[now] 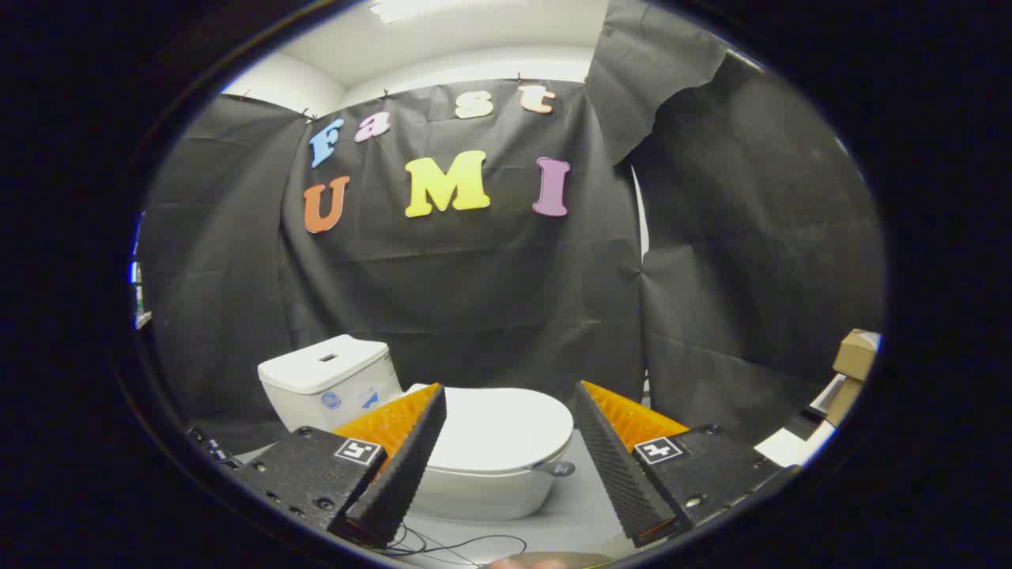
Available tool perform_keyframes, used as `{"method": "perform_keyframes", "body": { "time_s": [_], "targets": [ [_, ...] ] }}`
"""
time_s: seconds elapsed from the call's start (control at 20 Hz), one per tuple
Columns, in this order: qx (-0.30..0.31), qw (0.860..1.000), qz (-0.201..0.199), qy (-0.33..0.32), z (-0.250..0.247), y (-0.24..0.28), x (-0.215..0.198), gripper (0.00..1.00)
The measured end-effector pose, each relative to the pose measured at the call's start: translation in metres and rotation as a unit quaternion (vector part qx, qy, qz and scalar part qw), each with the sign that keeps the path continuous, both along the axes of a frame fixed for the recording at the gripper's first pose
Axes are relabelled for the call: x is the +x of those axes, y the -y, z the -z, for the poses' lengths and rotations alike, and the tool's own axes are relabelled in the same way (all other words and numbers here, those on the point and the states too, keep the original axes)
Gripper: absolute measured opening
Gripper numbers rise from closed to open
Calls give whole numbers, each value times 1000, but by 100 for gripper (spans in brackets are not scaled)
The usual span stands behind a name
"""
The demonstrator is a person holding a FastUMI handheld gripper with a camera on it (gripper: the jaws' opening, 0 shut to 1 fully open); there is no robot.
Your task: Open the toilet lid.
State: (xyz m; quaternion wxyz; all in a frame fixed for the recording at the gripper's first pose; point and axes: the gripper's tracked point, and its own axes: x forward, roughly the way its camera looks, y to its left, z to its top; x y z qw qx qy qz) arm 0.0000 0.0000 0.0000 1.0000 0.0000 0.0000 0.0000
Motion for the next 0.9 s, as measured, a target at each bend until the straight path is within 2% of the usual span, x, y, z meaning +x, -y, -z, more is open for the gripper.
{"method": "perform_keyframes", "body": {
  "time_s": [0.6, 0.9],
  "targets": [
    [-3, 1000, 3, 2, 1, 4, 3, 100],
    [-18, 1000, 23, -1, 12, 20, 13, 100]
  ]
}}
